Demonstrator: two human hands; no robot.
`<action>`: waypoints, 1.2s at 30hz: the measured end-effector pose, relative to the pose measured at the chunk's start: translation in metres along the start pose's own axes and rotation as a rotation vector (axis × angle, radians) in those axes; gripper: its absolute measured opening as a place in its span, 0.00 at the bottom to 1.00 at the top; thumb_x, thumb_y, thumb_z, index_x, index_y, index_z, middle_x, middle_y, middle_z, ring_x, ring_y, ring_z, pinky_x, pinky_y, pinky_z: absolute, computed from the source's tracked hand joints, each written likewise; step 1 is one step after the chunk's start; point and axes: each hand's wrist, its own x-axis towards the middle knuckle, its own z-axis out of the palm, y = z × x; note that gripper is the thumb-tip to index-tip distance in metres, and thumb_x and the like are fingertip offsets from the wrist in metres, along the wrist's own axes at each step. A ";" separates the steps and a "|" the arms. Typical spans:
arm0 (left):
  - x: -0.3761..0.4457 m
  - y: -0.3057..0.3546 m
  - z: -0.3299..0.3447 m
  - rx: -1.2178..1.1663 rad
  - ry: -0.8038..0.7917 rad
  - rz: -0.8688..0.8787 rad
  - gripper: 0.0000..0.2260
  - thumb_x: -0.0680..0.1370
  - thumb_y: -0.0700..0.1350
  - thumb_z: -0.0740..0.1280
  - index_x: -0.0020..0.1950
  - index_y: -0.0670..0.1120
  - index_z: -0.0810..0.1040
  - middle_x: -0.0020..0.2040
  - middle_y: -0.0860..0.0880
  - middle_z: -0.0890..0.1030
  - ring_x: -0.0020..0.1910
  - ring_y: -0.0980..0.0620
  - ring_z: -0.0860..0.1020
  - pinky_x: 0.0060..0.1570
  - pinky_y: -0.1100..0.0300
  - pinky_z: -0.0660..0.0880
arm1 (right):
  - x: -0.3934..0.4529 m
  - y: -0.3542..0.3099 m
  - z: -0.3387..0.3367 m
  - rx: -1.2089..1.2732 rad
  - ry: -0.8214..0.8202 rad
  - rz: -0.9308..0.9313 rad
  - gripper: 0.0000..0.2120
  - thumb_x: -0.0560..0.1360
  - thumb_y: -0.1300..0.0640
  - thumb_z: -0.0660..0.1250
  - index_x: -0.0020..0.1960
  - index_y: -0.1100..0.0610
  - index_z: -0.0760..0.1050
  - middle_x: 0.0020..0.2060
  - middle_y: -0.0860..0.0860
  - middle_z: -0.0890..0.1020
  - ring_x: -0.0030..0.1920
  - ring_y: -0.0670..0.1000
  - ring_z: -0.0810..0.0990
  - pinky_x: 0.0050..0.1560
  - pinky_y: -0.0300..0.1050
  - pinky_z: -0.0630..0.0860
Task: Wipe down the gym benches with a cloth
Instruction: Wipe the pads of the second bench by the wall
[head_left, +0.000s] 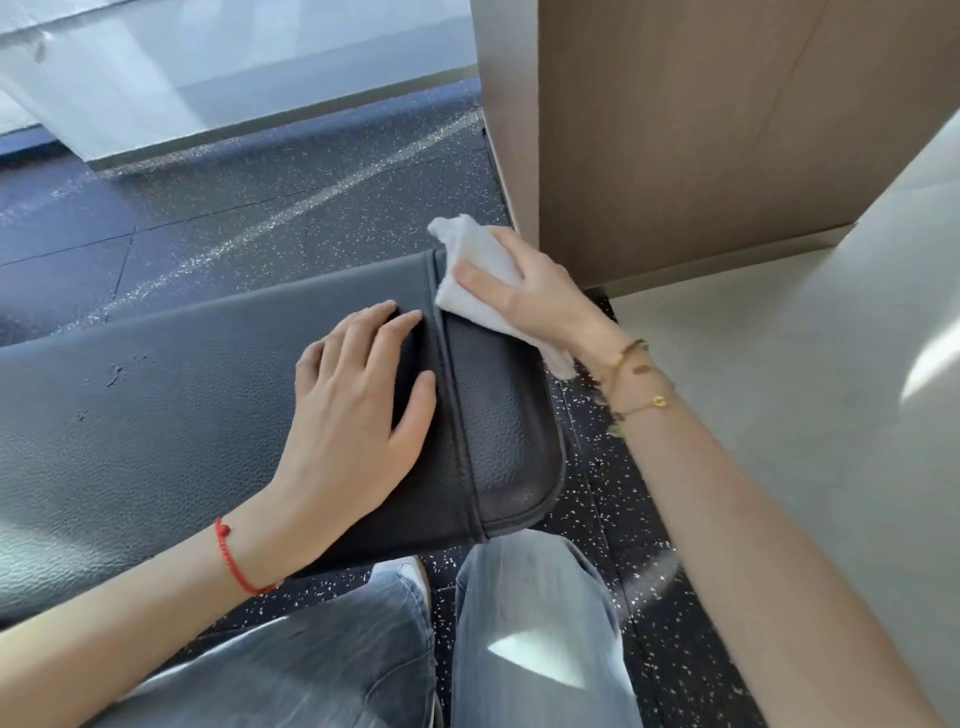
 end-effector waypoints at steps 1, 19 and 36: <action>0.002 -0.006 -0.004 0.004 0.003 -0.002 0.24 0.80 0.55 0.55 0.73 0.48 0.69 0.73 0.49 0.69 0.74 0.48 0.65 0.72 0.48 0.59 | 0.000 0.002 -0.002 -0.036 -0.015 -0.027 0.23 0.77 0.40 0.66 0.70 0.46 0.69 0.61 0.49 0.78 0.60 0.49 0.76 0.56 0.43 0.68; 0.022 -0.175 -0.049 0.135 -0.055 -0.343 0.20 0.82 0.49 0.55 0.72 0.44 0.70 0.70 0.45 0.73 0.73 0.44 0.67 0.74 0.42 0.57 | 0.082 -0.102 0.088 -0.744 -0.577 -0.189 0.30 0.76 0.29 0.51 0.73 0.41 0.64 0.61 0.49 0.75 0.57 0.58 0.78 0.56 0.53 0.70; 0.027 -0.234 -0.064 0.124 -0.127 -0.479 0.18 0.83 0.45 0.54 0.68 0.41 0.74 0.66 0.44 0.77 0.70 0.42 0.71 0.75 0.41 0.57 | 0.115 -0.139 0.149 -0.597 -0.852 -0.057 0.32 0.72 0.27 0.55 0.74 0.33 0.57 0.63 0.46 0.74 0.58 0.58 0.78 0.58 0.54 0.72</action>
